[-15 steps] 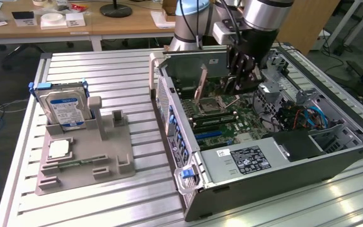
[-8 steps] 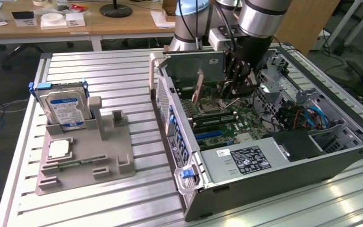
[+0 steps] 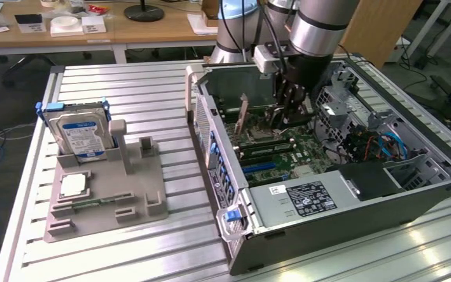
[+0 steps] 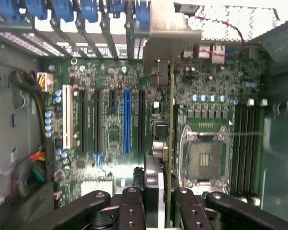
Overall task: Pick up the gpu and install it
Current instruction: 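Insert the gpu into the slot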
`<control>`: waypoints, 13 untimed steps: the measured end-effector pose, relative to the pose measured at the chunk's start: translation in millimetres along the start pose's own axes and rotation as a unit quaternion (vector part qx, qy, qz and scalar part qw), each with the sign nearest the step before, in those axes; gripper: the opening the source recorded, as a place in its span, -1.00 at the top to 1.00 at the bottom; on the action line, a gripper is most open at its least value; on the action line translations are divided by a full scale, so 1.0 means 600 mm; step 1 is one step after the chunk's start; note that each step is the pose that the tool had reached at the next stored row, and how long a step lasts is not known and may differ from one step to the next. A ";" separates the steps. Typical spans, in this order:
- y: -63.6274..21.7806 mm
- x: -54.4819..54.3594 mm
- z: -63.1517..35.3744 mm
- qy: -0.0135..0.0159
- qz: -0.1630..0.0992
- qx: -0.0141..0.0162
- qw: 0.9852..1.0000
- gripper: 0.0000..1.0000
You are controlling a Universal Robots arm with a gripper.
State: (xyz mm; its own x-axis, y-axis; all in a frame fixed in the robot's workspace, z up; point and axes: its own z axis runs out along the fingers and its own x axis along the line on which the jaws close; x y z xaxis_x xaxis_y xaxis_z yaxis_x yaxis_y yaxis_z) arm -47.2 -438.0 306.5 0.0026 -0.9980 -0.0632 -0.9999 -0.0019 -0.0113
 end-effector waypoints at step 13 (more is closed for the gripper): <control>0.004 0.027 0.034 -0.002 0.000 0.000 1.000 0.44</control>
State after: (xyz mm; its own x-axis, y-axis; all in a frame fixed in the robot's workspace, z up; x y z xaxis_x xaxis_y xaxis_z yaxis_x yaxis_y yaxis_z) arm -49.5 -452.8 285.4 0.0025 -0.9977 -0.0673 -0.9999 -0.0017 -0.0113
